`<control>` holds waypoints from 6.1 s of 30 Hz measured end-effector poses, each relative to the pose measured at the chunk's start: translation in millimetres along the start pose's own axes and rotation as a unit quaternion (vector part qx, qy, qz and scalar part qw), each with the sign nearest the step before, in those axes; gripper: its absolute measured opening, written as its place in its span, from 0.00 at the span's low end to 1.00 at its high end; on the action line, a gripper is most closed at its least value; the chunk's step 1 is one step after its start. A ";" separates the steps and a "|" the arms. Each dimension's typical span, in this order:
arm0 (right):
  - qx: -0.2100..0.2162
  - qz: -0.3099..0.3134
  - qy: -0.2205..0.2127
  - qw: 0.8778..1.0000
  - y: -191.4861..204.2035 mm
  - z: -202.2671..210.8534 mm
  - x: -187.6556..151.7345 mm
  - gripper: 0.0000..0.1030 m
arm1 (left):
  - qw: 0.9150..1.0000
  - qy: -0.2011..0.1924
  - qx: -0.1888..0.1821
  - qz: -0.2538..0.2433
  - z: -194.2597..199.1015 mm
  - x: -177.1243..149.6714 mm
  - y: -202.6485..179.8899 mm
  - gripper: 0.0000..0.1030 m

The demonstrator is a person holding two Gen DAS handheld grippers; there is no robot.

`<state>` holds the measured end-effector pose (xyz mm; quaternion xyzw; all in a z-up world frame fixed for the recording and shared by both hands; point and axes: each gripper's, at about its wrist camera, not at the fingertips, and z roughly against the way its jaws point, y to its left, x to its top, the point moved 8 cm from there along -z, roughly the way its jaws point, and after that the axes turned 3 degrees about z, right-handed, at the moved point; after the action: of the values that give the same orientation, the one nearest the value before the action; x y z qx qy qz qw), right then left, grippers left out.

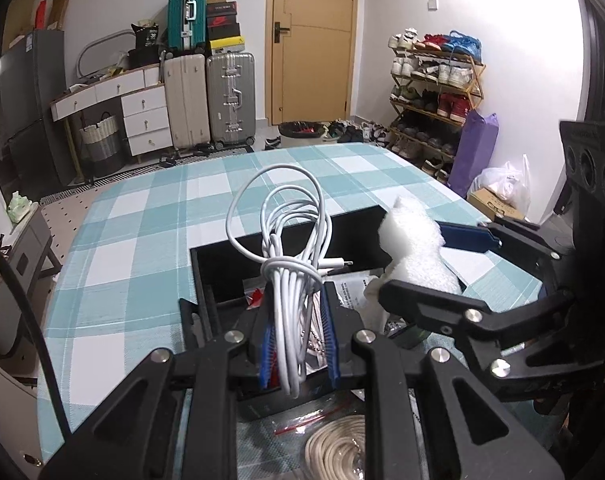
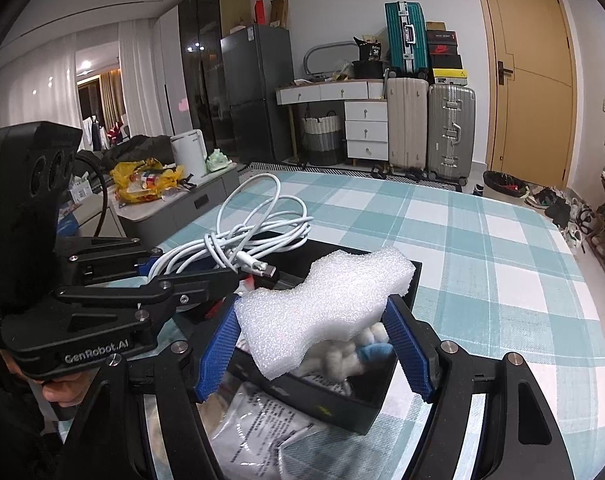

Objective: Organize soft objects

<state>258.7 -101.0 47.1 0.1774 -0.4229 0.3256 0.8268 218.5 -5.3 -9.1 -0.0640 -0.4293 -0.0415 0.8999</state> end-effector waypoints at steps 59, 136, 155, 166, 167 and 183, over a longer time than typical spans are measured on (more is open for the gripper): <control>-0.046 -0.073 0.137 0.987 30.2 -8.0 -97.5 0.99 | 0.994 0.006 0.099 0.047 54.8 -68.7 48.7 1.00; -0.035 0.013 0.164 0.986 52.0 -12.3 -108.6 0.54 | 0.995 0.032 0.090 0.019 47.1 -80.1 32.6 1.00; -0.021 0.004 0.131 0.991 31.5 19.9 -92.7 0.33 | 0.996 0.056 0.062 0.013 35.0 -92.5 9.0 1.00; -0.020 0.008 0.101 0.995 31.9 32.9 -81.8 0.33 | 0.993 0.094 0.063 -0.024 17.6 -111.7 -21.5 1.00; -0.020 0.009 0.100 0.995 32.4 32.7 -81.5 0.33 | 0.993 0.096 0.065 -0.026 16.7 -112.6 -22.4 1.00; -0.021 0.012 0.071 0.997 33.9 40.6 -74.2 0.33 | 0.995 0.094 0.002 -0.022 28.4 -107.6 -31.9 0.31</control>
<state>179.7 -128.3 10.7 0.1310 -0.3718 0.3381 0.8546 125.0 -30.4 -72.5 -0.0481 -0.3439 -0.0665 0.9354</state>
